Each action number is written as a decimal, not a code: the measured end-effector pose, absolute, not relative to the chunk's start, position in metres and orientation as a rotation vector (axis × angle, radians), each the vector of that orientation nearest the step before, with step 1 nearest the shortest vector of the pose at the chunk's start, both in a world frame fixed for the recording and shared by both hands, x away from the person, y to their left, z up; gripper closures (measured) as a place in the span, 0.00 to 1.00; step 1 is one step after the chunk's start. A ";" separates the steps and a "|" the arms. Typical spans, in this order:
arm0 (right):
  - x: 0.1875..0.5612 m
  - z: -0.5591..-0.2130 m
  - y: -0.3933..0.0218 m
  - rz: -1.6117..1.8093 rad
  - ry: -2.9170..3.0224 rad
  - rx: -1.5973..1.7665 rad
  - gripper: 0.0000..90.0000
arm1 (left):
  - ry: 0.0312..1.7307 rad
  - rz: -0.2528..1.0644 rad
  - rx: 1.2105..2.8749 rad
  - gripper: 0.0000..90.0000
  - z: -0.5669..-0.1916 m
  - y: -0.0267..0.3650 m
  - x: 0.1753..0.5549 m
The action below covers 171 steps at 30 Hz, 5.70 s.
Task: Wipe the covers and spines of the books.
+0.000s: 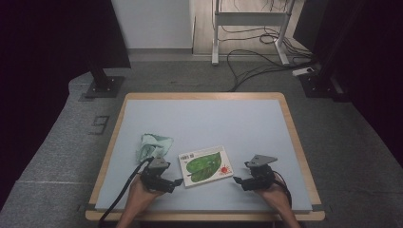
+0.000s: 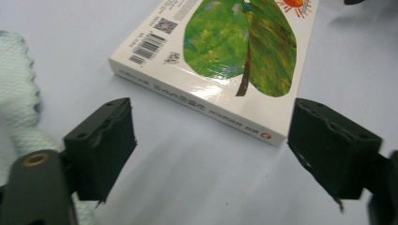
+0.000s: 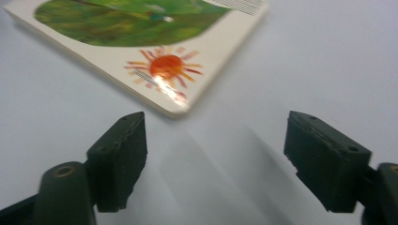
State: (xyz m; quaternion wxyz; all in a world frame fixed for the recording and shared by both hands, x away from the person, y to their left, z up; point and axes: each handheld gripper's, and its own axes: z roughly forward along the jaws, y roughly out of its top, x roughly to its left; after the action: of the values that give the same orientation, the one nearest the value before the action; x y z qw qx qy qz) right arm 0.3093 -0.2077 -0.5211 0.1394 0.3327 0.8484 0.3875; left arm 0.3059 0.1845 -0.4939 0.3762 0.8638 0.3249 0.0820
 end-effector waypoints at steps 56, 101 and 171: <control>0.308 -0.537 -0.269 0.978 2.292 1.233 0.00 | 1.073 0.411 2.228 0.82 -0.513 0.254 0.398; 0.308 -0.537 -0.270 0.978 2.291 1.232 0.00 | 0.772 0.258 2.298 0.86 -0.499 0.153 0.382; 0.307 -0.537 -0.270 0.979 2.290 1.231 0.00 | 0.563 0.060 2.346 0.86 -0.505 0.018 0.399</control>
State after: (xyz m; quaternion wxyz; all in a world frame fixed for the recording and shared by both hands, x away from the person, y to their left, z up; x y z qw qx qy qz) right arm 0.3075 -0.2695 -0.5373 0.1806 0.4357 0.8108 0.3465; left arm 0.3995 0.0177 -0.5053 0.3560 0.9084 0.2179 0.0231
